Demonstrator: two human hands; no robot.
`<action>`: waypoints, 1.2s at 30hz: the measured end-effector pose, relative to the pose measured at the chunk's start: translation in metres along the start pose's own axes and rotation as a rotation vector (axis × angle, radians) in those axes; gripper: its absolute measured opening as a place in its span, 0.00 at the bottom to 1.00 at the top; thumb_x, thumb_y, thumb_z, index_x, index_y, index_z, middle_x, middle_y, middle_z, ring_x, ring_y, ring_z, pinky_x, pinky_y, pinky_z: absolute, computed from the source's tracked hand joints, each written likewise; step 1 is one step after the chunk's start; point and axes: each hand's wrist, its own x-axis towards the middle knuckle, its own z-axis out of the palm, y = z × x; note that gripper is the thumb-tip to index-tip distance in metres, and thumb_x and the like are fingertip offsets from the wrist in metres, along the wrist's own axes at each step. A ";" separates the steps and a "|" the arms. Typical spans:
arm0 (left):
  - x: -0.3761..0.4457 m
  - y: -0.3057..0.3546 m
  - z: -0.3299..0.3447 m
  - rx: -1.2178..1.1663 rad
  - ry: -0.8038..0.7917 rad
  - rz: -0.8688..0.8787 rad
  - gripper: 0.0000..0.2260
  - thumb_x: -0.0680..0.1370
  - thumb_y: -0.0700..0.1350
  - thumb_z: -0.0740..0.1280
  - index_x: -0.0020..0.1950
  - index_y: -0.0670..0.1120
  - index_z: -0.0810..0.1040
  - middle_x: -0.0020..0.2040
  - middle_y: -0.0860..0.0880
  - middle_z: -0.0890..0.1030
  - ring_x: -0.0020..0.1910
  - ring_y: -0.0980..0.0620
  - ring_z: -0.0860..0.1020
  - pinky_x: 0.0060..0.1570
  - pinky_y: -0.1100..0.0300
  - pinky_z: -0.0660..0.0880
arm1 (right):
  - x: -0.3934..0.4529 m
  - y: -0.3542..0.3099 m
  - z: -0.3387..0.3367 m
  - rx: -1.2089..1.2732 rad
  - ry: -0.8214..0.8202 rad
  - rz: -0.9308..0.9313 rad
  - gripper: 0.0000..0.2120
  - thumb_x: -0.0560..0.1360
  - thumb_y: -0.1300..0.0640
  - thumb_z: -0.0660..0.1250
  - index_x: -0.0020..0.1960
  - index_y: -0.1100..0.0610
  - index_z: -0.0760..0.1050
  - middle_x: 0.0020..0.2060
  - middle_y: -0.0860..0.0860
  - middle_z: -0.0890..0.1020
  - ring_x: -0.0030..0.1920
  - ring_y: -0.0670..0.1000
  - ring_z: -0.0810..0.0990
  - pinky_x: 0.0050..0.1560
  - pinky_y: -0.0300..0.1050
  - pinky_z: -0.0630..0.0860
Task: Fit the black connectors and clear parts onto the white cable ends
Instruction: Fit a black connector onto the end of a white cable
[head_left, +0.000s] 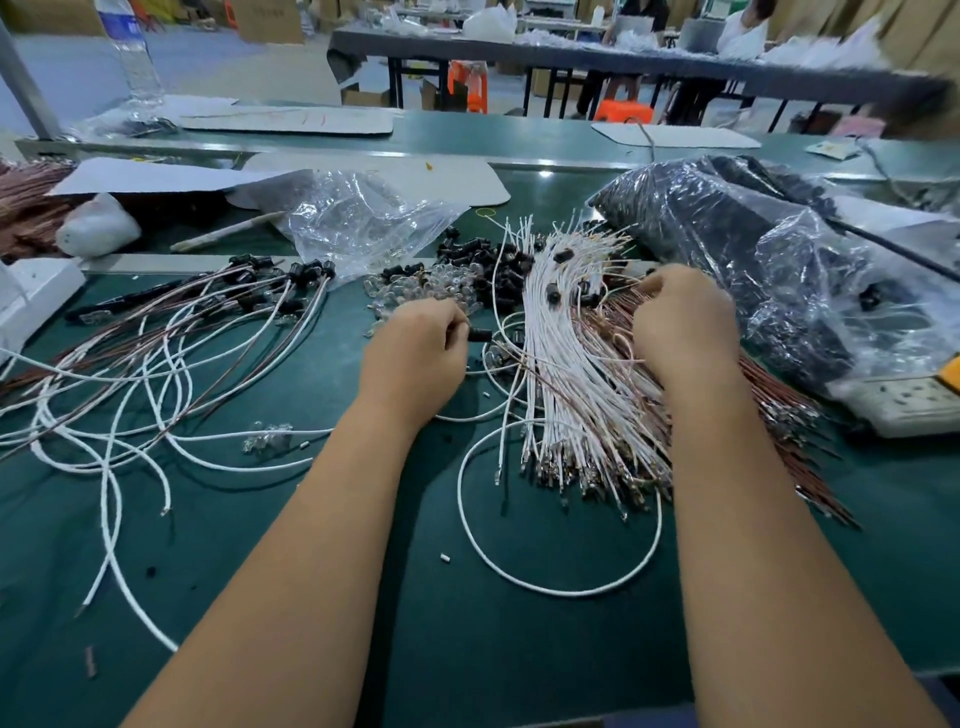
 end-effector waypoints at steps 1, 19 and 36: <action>0.000 0.000 0.000 0.014 -0.014 0.007 0.07 0.79 0.41 0.62 0.49 0.42 0.80 0.43 0.48 0.80 0.44 0.51 0.72 0.38 0.60 0.65 | 0.000 0.010 0.000 -0.086 -0.047 0.054 0.21 0.74 0.66 0.58 0.66 0.57 0.73 0.63 0.60 0.75 0.61 0.61 0.71 0.59 0.55 0.73; 0.000 0.002 0.001 0.059 -0.034 0.020 0.07 0.78 0.40 0.62 0.47 0.44 0.80 0.39 0.52 0.76 0.40 0.52 0.71 0.34 0.60 0.68 | -0.008 0.026 0.014 -0.185 -0.011 0.106 0.09 0.77 0.57 0.63 0.54 0.57 0.80 0.54 0.57 0.80 0.56 0.59 0.72 0.50 0.49 0.68; 0.003 0.002 -0.002 -0.044 -0.044 -0.097 0.08 0.80 0.44 0.61 0.47 0.44 0.78 0.38 0.50 0.78 0.33 0.54 0.72 0.29 0.61 0.65 | -0.009 0.014 -0.005 0.203 0.276 0.107 0.07 0.80 0.61 0.57 0.54 0.58 0.73 0.45 0.52 0.78 0.49 0.54 0.73 0.47 0.48 0.72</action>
